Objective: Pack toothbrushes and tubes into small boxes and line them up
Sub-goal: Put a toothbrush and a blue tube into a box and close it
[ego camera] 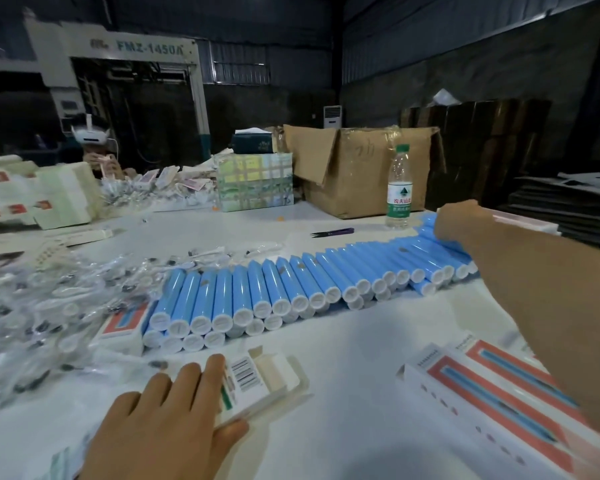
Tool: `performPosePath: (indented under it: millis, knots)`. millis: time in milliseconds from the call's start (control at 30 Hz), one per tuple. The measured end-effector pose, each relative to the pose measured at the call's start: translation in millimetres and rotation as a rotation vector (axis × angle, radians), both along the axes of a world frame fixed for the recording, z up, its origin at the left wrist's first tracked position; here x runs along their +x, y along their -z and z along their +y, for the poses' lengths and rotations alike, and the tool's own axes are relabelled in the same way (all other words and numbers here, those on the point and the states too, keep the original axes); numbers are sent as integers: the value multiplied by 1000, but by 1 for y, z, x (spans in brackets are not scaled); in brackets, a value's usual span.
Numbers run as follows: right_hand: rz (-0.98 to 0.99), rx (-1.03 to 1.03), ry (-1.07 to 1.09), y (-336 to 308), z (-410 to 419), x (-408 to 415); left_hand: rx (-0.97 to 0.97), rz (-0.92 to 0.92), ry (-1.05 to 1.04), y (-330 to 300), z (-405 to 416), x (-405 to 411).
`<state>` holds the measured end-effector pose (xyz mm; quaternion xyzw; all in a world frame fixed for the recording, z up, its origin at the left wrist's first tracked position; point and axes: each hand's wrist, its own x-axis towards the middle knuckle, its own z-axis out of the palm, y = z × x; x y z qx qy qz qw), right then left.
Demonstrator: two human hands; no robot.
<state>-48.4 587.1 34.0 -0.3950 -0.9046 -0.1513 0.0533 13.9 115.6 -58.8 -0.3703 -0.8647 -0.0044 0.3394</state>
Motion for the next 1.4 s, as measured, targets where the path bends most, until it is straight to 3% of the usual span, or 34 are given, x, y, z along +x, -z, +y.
performPosePath:
  millis: [267,400,467,600,700,800,1000,1100,1233,1400]
  knots:
    - [147,-59,6,7,5,3,-32,-59,-42,0,-1,0]
    - [369,-124,-78,-11,-21,13,-99,-121,-160,-6,-1,4]
    - [563,-321,-162,-27,-53,21,-106,-218,-210,-17,-1,11]
    - [919,-836,-417,-48,-140,41,-65,-224,-220,-11,-1,11]
    - [1062,-1202,-541,-41,-203,65,-51,-212,-227,-10,-4,11]
    - [1181,-1439,-580,-18,-251,85,1,-205,-237,-13,-10,14]
    - [1282,-1660,-433,52,-300,105,30,-237,-238,-14,-25,22]
    - [1303,-1705,-450,59,-308,110,15,-251,-243,-12,-27,23]
    - [1191,-1699,-513,66,-317,117,-18,-274,-220,-10,-20,25]
    - [1185,-1891,-416,59,-318,119,30,-260,-199,-11,-22,25]
